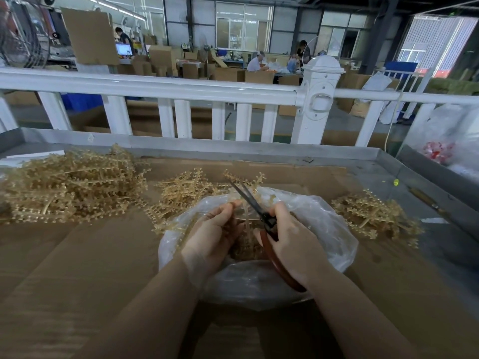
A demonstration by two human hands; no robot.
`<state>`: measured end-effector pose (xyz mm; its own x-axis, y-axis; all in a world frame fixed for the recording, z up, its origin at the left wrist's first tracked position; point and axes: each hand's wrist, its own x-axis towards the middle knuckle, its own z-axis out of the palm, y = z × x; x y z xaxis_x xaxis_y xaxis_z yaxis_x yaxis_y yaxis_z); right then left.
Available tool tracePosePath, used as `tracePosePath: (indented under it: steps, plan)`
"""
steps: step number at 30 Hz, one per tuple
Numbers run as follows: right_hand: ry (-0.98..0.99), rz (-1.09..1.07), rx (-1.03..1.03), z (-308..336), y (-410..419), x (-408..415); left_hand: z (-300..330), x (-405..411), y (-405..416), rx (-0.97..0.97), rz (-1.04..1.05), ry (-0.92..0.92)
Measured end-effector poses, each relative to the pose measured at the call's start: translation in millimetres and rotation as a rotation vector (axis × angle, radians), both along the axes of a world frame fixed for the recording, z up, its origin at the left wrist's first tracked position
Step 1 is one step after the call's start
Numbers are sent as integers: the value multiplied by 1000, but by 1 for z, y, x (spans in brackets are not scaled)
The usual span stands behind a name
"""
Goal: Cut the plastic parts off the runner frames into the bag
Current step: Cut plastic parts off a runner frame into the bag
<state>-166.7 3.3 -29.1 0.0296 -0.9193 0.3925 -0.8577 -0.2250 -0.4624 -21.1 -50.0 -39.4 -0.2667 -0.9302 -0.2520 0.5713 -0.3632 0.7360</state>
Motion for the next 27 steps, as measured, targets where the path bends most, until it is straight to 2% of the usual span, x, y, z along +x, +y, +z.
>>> tracePosePath:
  steps: [2, 5, 7, 15, 27]
  plan:
    - [-74, 20, 21, 4, 0, -2, 2, 0, -3, 33, 51, 14]
    - [-219, 33, 29, 7, 0, -3, 6, 1, -7, 116, 101, 155]
    - [-262, 33, 31, 7, 1, -2, 8, 2, -8, 116, 100, 184]
    - [-234, -14, 0, 4, 3, 1, 14, 0, -4, -6, 92, 98]
    - [-302, -7, 29, 8, 4, 0, 19, 0, 2, -9, -9, 206]
